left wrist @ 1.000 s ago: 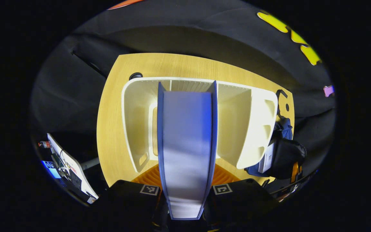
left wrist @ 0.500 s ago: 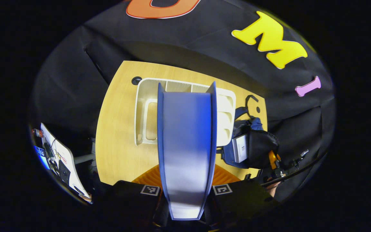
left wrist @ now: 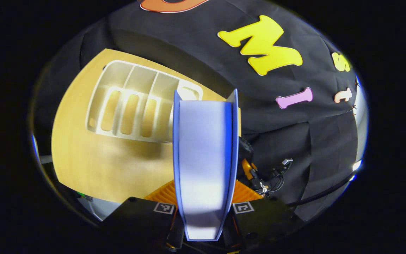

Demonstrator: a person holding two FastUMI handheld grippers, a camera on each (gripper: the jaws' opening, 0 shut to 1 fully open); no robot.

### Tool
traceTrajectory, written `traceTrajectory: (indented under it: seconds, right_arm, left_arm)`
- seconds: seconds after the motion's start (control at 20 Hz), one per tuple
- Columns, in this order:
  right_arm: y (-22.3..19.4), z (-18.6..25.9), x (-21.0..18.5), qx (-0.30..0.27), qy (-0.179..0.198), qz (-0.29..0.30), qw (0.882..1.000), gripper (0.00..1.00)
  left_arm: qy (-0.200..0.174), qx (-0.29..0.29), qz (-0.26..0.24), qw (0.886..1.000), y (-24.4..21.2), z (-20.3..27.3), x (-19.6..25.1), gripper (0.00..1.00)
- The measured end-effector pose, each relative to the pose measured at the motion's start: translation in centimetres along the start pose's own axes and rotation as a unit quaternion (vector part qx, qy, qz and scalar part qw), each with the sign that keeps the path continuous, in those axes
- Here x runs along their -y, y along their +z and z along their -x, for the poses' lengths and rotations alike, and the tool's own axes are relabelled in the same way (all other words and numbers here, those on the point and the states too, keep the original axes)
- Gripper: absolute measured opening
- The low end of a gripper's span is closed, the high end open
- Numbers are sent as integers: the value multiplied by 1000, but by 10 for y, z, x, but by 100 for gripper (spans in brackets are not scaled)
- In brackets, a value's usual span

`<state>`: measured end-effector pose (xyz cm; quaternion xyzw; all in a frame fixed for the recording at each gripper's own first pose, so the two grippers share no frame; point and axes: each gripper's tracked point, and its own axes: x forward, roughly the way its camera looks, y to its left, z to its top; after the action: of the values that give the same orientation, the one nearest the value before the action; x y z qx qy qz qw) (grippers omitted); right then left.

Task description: Open the schoolbag, grab two books from the bookshelf and put them into the schoolbag.

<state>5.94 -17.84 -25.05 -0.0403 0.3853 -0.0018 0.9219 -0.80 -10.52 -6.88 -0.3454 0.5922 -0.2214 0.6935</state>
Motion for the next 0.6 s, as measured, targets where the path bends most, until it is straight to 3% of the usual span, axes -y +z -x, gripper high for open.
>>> traceTrajectory:
  seconds: [0.25,0.6]
  right_arm:
    - [-1,-2,8,-5,3,3,1000,0]
    - [-2,0,28,-8,-2,3,1000,0]
  left_arm:
    - [-67,-16,-10,998,-44,-70,18,46]
    - [-70,-18,35,997,-66,-173,16,46]
